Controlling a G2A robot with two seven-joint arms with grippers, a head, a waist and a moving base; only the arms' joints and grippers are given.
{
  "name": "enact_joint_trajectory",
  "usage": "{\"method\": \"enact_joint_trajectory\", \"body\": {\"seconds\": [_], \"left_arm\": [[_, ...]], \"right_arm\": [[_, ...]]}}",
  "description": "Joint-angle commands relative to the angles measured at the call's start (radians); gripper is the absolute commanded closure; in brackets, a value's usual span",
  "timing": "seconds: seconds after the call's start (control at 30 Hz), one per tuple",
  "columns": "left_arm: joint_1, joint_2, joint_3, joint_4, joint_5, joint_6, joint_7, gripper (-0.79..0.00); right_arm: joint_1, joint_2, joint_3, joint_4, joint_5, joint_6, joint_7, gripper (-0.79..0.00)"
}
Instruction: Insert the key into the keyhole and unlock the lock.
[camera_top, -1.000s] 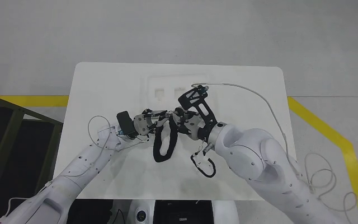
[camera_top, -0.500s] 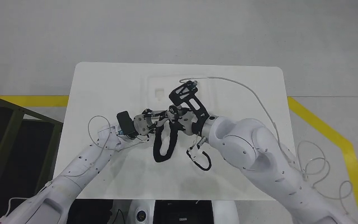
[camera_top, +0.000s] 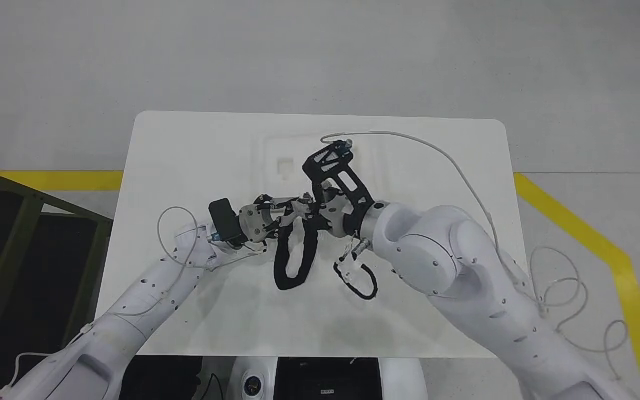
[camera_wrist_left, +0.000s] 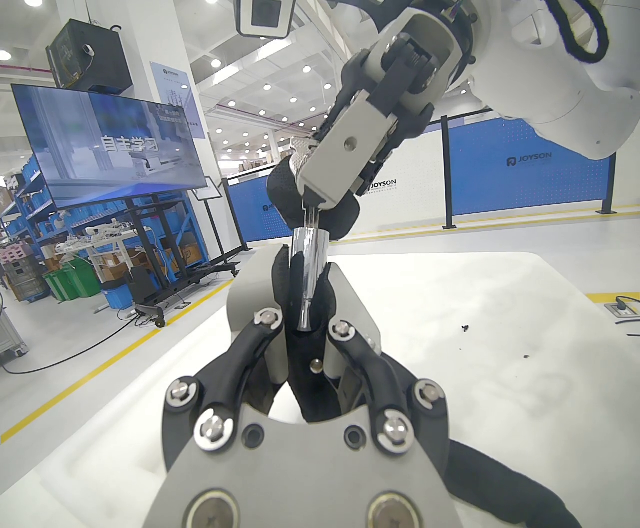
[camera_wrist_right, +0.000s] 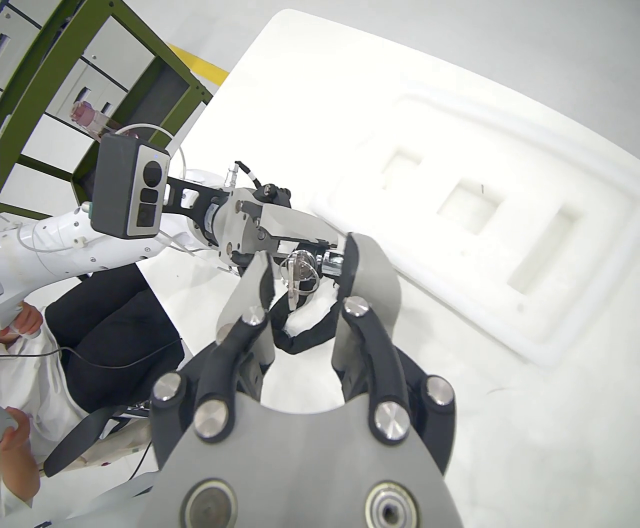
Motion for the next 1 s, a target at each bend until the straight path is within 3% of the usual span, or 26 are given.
{"method": "enact_joint_trajectory", "body": {"seconds": [0.0, 0.17, 0.43, 0.8, 0.97], "left_arm": [[0.000, 0.000, 0.000, 0.000, 0.000, 0.000, 0.000, 0.000], [0.000, 0.000, 0.000, 0.000, 0.000, 0.000, 0.000, 0.000], [0.009, 0.000, -0.006, -0.013, -0.013, -0.007, -0.042, 0.000], [-0.015, 0.012, -0.045, -0.036, -0.075, -0.330, -0.200, 0.000], [-0.041, 0.016, -0.053, -0.054, -0.127, -0.429, -0.298, 0.000]], "right_arm": [[-0.003, 0.000, 0.012, -0.008, 0.003, -0.004, -0.007, -0.785], [-0.020, 0.006, 0.062, -0.035, -0.001, -0.077, -0.052, -0.785], [-0.067, 0.024, 0.143, -0.018, 0.038, -0.340, -0.118, -0.785], [-0.130, 0.056, 0.249, 0.019, 0.077, -0.770, -0.195, -0.785], [-0.139, 0.064, 0.270, 0.029, 0.073, -0.846, -0.199, -0.785]]}}
